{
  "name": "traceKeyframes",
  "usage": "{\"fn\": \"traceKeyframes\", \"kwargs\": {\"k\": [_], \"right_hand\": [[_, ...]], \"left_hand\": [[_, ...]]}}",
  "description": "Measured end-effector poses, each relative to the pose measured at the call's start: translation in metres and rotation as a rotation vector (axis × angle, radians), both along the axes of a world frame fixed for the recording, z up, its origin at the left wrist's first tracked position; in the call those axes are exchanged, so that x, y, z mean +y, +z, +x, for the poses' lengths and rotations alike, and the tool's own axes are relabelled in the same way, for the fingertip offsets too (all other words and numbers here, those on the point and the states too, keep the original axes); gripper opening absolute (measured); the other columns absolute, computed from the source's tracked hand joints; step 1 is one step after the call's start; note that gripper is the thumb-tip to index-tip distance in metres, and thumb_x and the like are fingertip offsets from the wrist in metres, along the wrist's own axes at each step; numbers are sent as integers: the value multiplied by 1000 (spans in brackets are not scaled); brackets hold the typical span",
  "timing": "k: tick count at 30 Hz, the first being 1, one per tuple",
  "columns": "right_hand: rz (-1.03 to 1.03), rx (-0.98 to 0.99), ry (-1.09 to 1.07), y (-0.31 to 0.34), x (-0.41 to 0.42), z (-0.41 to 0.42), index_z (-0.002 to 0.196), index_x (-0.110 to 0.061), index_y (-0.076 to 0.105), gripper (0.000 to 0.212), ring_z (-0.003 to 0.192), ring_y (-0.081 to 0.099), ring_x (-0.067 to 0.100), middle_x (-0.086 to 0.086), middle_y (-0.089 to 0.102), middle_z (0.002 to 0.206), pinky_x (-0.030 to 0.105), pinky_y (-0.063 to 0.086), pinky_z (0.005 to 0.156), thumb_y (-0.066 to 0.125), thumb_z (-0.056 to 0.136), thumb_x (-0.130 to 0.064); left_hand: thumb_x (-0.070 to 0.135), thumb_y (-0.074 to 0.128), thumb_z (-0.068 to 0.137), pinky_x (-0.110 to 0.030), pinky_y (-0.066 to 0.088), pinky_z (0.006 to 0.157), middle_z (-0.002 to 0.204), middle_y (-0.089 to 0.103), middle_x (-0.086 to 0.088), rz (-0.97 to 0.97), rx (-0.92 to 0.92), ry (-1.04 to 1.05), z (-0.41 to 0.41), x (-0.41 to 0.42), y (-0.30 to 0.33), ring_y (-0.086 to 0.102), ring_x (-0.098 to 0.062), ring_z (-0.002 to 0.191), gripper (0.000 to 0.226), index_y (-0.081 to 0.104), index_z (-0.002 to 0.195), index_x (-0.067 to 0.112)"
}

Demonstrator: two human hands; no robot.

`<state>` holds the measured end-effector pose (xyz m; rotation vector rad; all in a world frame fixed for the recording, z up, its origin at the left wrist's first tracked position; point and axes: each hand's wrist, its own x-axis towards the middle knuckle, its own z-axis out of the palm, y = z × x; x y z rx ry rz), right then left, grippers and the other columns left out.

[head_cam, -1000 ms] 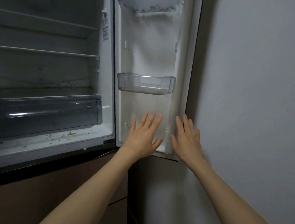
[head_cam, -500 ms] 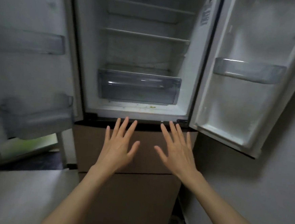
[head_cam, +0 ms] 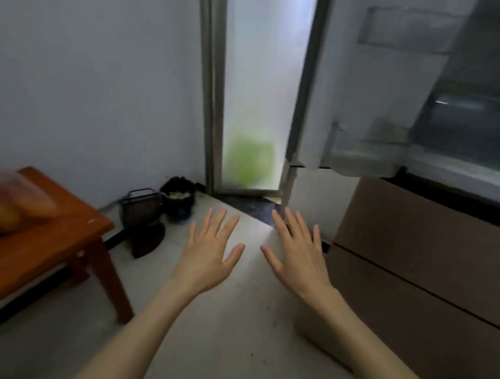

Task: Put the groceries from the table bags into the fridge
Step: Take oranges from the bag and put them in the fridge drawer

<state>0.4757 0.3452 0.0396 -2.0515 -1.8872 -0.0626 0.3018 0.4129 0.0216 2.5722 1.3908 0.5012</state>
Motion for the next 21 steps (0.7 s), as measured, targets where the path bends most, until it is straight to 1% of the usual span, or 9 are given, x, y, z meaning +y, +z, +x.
{"fn": "traceKeyframes", "kwargs": {"k": [2, 5, 7, 10, 14, 18, 21], "right_hand": [[-8, 10, 87, -4, 24, -47, 149, -29, 2, 66, 145, -6, 19, 1, -1, 158, 44, -6, 115, 35, 95, -50], [7, 56, 236, -7, 57, -112, 149, -27, 7, 66, 146, -1, 20, 2, 5, 158, 44, -3, 115, 40, 95, -46], [0, 69, 327, -9, 77, -152, 149, -27, 7, 66, 146, -1, 20, 2, 5, 158, 46, -1, 116, 41, 95, -45], [-20, 64, 427, -14, 108, -202, 149, -28, 5, 66, 146, -2, 19, 1, 4, 158, 46, 2, 117, 39, 95, -46], [-46, 51, 525, -27, 151, -255, 149, -28, 6, 65, 146, 0, 21, 2, 6, 158, 46, 5, 117, 38, 95, -46], [-66, 37, 598, -33, 205, -298, 149, -27, 6, 65, 146, 0, 21, 3, 7, 158, 46, 4, 117, 37, 95, -46], [-78, 34, 648, -32, 251, -329, 149, -25, 8, 64, 146, 2, 22, 3, 7, 158, 46, 4, 116, 38, 96, -44]], "left_hand": [[61, 14, 91, -40, -9, 114, 158, -10, 3, -23, 13, 88, -56, 8, -4, -17, -16, 143, 67, 3, 149, 30], [57, 22, 93, -40, -9, 115, 158, -9, 4, -43, -7, 219, -125, 15, -10, -17, -15, 143, 64, 5, 149, 31], [53, 26, 96, -39, -10, 113, 158, -10, 4, -67, -16, 308, -164, 17, -14, -18, -14, 142, 61, 4, 149, 32], [50, 27, 97, -39, -11, 113, 157, -12, 4, -120, -9, 414, -210, 21, -19, -19, -15, 142, 60, 3, 149, 32], [49, 27, 97, -43, -7, 117, 158, -11, 3, -163, -7, 531, -261, 40, -24, -19, -18, 143, 60, 5, 149, 31], [50, 27, 97, -43, -5, 117, 158, -8, 5, -163, 2, 611, -310, 80, -30, -15, -15, 143, 59, 6, 149, 31], [48, 27, 97, -43, -3, 117, 158, -4, 5, -196, 17, 654, -348, 119, -29, -11, -14, 144, 59, 9, 149, 28]]}}
